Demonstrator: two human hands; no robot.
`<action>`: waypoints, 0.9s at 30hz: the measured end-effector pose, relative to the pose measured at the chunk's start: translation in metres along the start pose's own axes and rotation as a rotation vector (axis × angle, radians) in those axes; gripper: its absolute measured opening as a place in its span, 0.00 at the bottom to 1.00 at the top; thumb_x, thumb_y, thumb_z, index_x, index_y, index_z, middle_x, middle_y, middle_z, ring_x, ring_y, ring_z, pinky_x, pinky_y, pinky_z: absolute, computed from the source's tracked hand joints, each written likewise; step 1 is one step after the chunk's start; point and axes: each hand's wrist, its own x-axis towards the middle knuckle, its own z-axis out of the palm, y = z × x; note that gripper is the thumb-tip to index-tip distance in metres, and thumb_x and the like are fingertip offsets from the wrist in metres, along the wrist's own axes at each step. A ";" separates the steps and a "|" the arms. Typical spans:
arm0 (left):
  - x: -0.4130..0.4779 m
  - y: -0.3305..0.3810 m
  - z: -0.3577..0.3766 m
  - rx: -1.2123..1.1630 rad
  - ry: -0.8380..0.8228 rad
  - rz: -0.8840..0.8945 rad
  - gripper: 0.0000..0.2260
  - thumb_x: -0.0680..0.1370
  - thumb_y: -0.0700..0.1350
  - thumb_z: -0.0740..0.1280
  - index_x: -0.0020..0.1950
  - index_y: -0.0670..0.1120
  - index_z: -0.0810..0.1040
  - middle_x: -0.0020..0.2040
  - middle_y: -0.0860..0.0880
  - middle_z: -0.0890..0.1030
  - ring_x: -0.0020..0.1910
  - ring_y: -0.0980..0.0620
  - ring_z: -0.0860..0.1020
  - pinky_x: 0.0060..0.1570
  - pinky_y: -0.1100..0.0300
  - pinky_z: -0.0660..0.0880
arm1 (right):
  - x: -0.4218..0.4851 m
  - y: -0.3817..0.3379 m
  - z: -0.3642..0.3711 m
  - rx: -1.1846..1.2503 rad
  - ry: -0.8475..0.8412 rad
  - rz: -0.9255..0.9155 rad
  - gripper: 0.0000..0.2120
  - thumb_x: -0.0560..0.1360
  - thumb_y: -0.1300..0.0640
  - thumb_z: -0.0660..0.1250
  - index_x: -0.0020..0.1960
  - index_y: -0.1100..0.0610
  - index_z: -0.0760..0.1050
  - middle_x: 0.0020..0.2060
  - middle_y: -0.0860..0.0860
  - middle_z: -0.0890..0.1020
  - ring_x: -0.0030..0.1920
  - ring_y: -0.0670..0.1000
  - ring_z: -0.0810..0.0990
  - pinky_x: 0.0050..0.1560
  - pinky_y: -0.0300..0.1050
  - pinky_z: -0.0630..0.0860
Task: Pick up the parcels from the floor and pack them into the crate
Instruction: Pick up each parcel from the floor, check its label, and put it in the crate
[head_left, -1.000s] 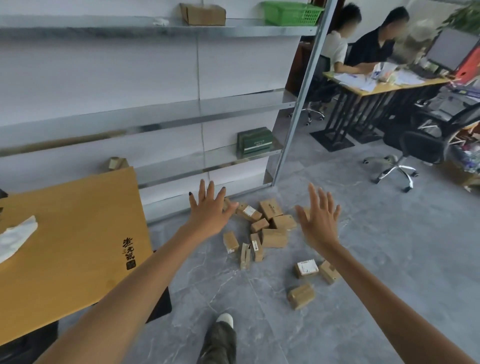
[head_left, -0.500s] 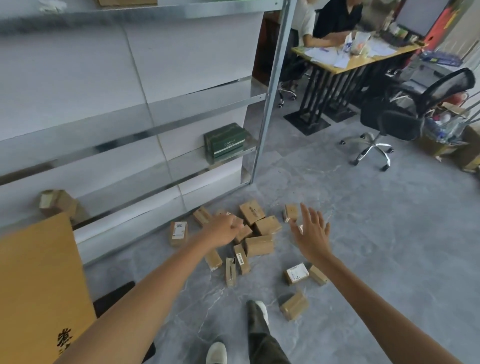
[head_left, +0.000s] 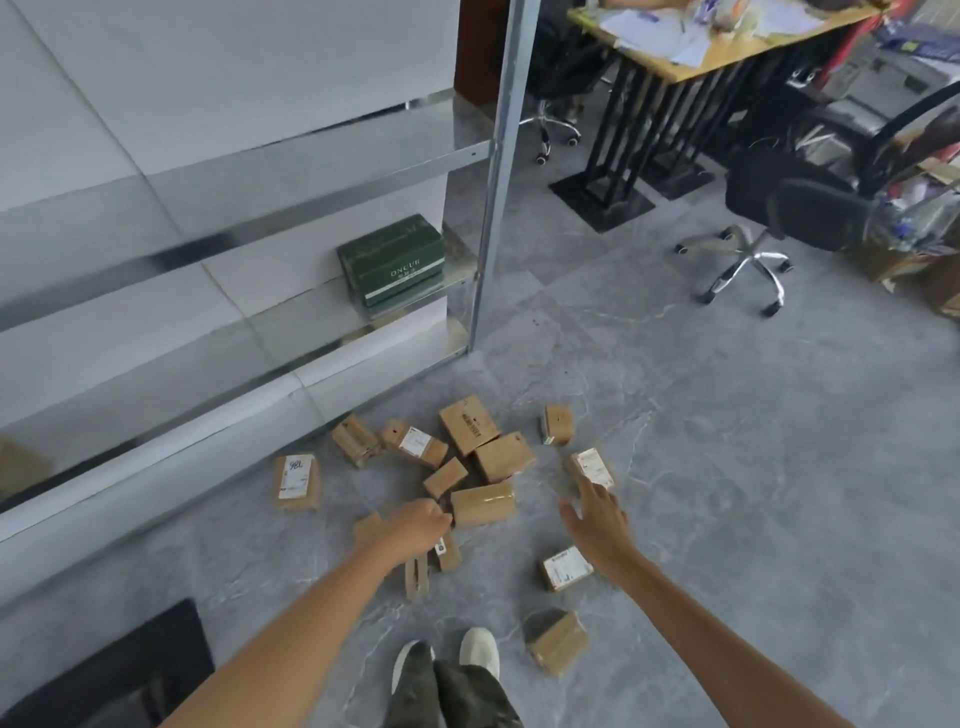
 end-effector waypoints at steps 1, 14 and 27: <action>0.015 -0.005 0.004 0.006 -0.019 -0.023 0.16 0.82 0.49 0.55 0.64 0.43 0.73 0.61 0.45 0.77 0.60 0.49 0.74 0.51 0.61 0.67 | 0.010 0.002 0.006 0.020 -0.021 0.020 0.24 0.81 0.47 0.51 0.75 0.52 0.55 0.70 0.55 0.67 0.70 0.57 0.65 0.70 0.57 0.61; 0.321 -0.114 0.125 -0.178 -0.049 -0.225 0.21 0.82 0.49 0.55 0.73 0.42 0.62 0.68 0.43 0.71 0.64 0.46 0.72 0.50 0.60 0.68 | 0.239 0.099 0.223 0.270 -0.285 0.349 0.16 0.80 0.55 0.57 0.63 0.63 0.73 0.60 0.60 0.77 0.61 0.59 0.75 0.54 0.43 0.69; 0.564 -0.175 0.256 -0.644 -0.061 -0.301 0.22 0.79 0.40 0.57 0.74 0.42 0.58 0.69 0.42 0.68 0.66 0.44 0.69 0.64 0.53 0.68 | 0.434 0.163 0.413 0.426 -0.193 0.347 0.22 0.79 0.57 0.56 0.72 0.62 0.59 0.68 0.59 0.68 0.66 0.58 0.69 0.59 0.48 0.66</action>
